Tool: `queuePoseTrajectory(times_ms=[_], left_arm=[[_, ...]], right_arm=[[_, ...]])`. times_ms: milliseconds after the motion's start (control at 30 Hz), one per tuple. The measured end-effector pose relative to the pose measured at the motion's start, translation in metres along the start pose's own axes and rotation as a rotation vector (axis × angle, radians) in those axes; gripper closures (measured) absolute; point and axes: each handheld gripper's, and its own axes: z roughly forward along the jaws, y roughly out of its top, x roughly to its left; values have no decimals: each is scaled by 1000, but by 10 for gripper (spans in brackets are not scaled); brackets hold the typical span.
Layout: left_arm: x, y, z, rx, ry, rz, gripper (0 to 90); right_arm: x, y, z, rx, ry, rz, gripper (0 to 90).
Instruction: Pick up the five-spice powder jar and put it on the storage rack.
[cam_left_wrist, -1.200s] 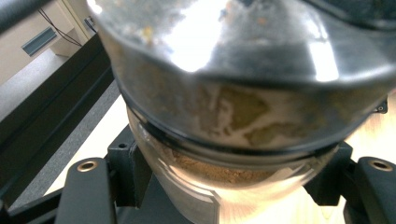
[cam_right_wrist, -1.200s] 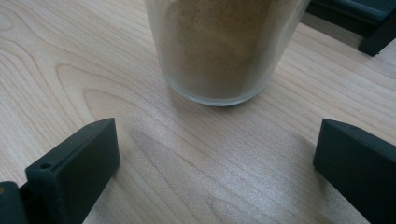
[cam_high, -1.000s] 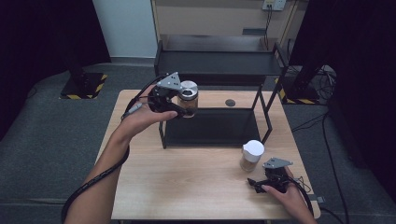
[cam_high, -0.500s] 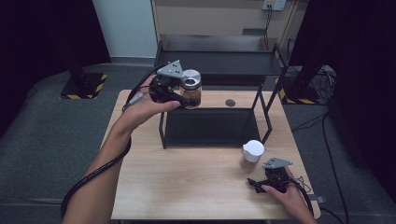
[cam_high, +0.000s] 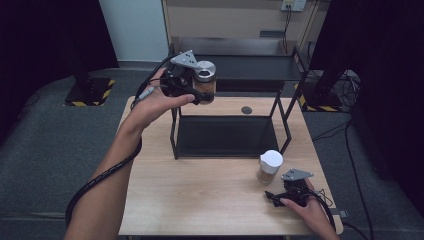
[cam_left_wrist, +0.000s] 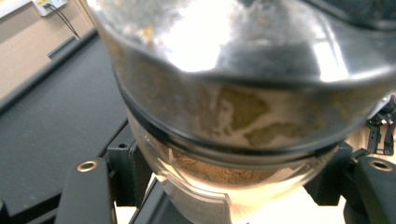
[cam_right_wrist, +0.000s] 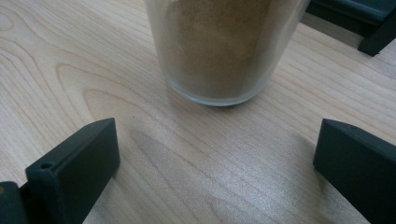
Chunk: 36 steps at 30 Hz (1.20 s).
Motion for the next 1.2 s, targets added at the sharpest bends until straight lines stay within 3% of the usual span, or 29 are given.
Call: queuePoseTrajectory(times_ms=[333,733,1200], left_arm=[[-2,24,-3,8,63,-27,296],[-10,46,5,14,206,-113,296],[-1,62,25,30,297,-190,296]], right_arm=[[0,0,0,-1,0,-1,10],[0,0,0,-1,0,-1,10],[-1,0,0,-1,5,-3,11]])
